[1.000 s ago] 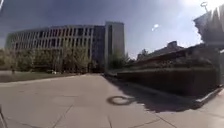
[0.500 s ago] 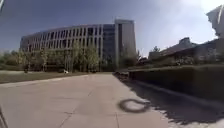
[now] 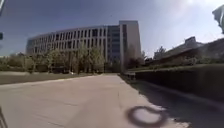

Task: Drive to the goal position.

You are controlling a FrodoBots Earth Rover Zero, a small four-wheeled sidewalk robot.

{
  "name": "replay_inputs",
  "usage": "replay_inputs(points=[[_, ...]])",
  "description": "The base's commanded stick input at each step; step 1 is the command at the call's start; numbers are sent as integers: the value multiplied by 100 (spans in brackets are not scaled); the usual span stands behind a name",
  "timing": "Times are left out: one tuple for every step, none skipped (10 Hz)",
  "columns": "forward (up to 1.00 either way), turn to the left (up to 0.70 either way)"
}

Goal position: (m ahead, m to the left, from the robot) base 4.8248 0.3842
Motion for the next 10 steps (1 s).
replay_inputs(points=[[100,-9],[100,-9],[100,-9],[100,-9],[100,-9],[100,-8],[100,31],[100,31],[100,31],[100,31]])
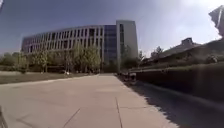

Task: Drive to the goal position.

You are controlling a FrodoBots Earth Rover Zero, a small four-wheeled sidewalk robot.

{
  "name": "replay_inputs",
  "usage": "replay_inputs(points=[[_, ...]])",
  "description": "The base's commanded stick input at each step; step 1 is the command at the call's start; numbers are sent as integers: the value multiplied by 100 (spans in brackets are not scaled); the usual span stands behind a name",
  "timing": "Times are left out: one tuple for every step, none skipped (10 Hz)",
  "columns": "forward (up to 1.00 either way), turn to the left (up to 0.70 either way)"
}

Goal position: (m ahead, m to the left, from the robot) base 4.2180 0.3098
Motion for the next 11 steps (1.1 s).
replay_inputs(points=[[100,31],[100,31],[100,31],[100,31],[100,31],[100,12],[100,-9],[100,-9],[100,-9],[100,-9],[100,-9]])
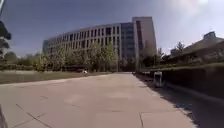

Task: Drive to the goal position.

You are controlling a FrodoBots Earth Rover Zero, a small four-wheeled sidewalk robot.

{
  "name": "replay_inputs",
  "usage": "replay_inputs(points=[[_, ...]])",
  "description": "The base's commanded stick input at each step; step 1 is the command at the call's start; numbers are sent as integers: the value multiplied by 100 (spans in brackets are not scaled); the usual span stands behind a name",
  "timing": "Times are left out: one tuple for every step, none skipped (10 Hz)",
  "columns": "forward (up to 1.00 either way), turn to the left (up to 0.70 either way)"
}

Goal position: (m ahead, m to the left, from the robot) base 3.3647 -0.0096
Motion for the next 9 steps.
replay_inputs(points=[[100,-9],[99,-9],[93,-7],[84,-8],[59,-22],[26,-15],[23,-14],[23,-14],[23,-14]])
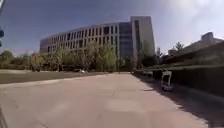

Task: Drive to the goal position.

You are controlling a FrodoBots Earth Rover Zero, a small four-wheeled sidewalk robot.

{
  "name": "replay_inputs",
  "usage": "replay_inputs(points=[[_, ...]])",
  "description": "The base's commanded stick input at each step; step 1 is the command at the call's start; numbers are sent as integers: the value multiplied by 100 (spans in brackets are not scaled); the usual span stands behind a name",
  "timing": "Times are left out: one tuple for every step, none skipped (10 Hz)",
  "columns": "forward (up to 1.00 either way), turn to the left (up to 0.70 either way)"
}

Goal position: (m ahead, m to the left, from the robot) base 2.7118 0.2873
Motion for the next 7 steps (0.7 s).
replay_inputs(points=[[23,-14],[23,-16],[23,-16],[23,-16],[23,-16],[23,-16],[25,-19]])
